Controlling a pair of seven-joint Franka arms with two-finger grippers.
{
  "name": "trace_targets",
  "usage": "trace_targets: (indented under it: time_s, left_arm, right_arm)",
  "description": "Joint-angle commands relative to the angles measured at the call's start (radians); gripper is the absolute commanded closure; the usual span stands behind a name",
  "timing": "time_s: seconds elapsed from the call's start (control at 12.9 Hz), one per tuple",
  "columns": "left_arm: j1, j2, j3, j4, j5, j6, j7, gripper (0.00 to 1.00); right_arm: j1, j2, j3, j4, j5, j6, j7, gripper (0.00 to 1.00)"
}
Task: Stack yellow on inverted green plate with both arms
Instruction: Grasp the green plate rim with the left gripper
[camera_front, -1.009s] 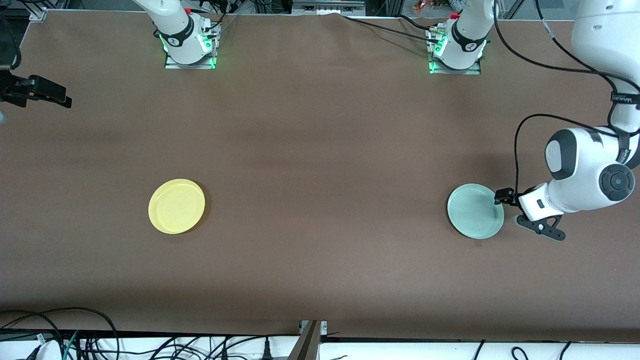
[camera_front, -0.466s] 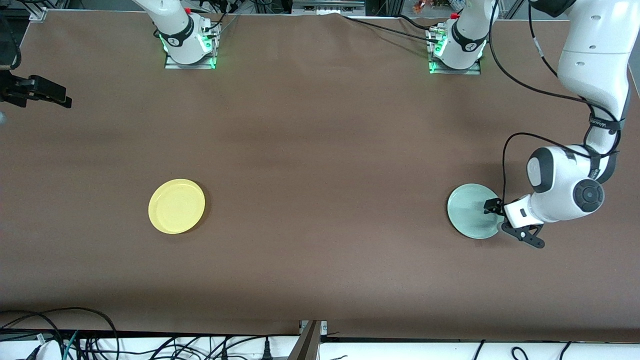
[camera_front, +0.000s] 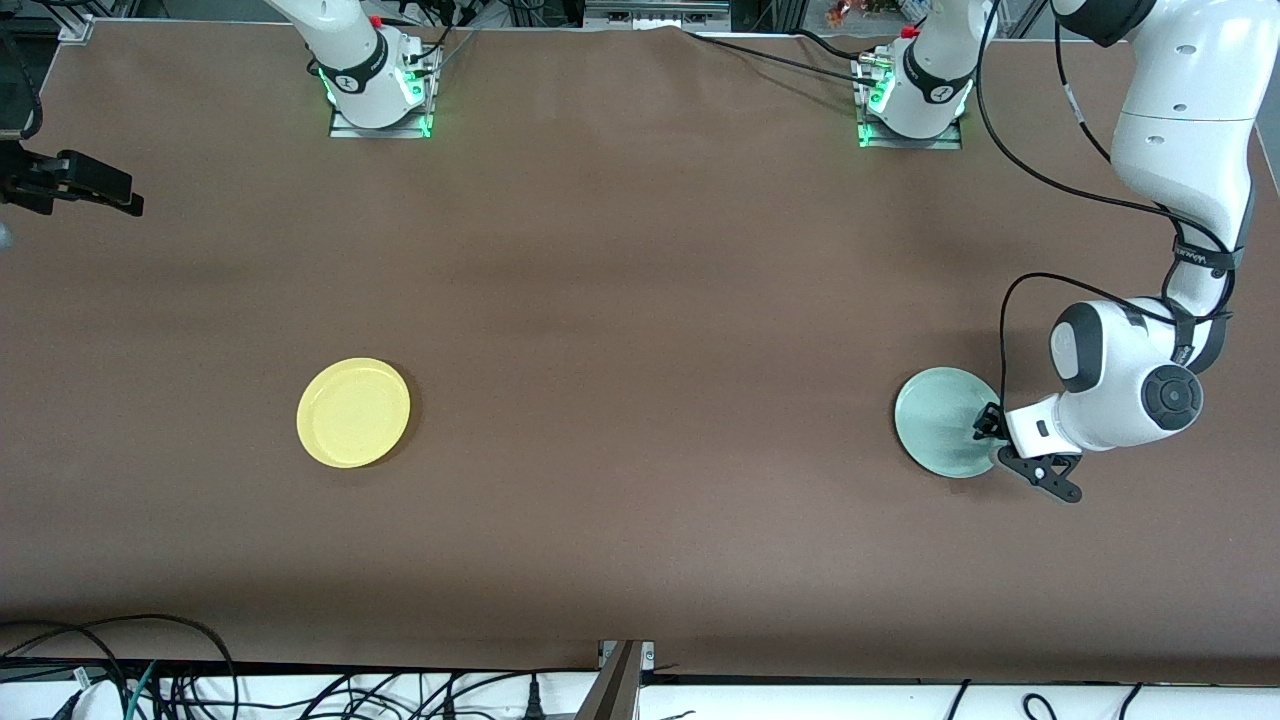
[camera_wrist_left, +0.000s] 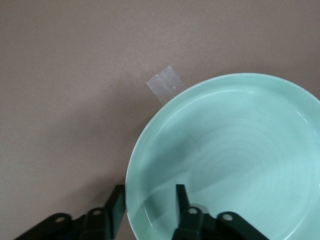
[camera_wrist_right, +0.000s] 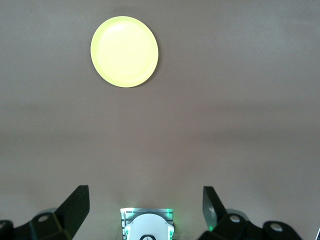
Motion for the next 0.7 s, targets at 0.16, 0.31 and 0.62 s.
trace_targets:
  time_s: [0.16,0.31,0.62]
  left_arm:
    - [0.01,0.021,-0.005,0.019,0.012,-0.011,0.054,0.74]
    - [0.01,0.021,-0.005,0.019,0.012,-0.011,0.054,0.78]
    - [0.007,-0.017,-0.014,0.019,0.014,-0.052,0.159,1.0]
  right_arm:
    - [0.0,-0.013,-0.003,-0.007,0.005,-0.003,-0.009,0.0]
    - [0.002,-0.013,-0.001,-0.007,0.005,0.002,-0.005,0.0]
    - [0.003,-0.013,0.0,-0.007,0.006,0.002,-0.001,0.0]
